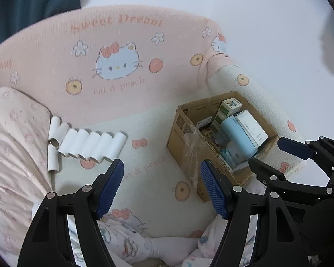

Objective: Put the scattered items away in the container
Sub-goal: 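Move both tools toward the row of white paper tubes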

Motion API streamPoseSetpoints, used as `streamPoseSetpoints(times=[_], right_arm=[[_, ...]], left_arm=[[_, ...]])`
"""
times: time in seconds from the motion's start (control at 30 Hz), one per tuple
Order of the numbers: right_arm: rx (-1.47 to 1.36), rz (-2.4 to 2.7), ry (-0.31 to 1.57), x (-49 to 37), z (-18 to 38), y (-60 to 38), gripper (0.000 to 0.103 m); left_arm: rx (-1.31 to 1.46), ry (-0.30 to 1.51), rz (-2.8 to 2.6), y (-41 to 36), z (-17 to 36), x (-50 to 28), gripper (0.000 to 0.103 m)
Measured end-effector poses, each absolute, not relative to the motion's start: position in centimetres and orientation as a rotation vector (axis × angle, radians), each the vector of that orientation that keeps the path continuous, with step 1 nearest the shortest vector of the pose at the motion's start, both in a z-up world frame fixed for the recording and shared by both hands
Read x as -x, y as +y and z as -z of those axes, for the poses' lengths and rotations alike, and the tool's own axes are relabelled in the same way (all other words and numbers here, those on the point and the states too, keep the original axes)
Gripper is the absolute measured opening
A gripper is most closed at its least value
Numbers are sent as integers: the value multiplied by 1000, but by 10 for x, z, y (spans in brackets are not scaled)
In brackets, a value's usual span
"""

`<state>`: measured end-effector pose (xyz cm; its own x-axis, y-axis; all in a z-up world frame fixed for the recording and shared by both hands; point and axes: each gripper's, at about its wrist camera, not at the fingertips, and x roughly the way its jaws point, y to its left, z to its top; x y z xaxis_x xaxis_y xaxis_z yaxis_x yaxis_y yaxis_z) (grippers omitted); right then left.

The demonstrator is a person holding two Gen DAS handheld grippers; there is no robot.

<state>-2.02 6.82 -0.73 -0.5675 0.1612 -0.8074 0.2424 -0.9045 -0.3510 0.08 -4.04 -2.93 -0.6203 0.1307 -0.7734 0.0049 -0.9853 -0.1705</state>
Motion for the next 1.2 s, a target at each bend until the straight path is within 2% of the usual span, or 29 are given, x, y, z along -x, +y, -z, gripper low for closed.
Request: streamPoseSetpoints(times=[0.23, 0.4, 0.57, 0.7, 0.87, 0.97, 1.07, 1.2], right_arm=[[-1502, 2600, 586, 33, 22, 58, 51], [-1576, 2552, 613, 48, 45, 46, 51], [-1547, 2524, 686, 55, 67, 38, 51], [-1375, 2603, 602, 57, 75, 38, 51], [-1101, 2692, 613, 48, 89, 27, 51], [-1141, 2641, 482, 50, 100, 25, 51], [-1178, 2577, 320, 52, 114, 28, 51], [-1191, 2577, 339, 51, 140, 18, 51]], left_arm=[[1347, -313, -2759, -57, 48, 4, 75], [1538, -399, -2694, -81, 95, 24, 75], [1629, -594, -2637, -113, 148, 27, 75], [1589, -780, -2664, -138, 182, 20, 75], [1575, -993, -2584, -162, 228, 14, 71], [1541, -1093, -2600, -172, 249, 3, 69], [1485, -1061, -2664, -174, 257, -4, 69], [1407, -915, -2736, -168, 258, -5, 69]])
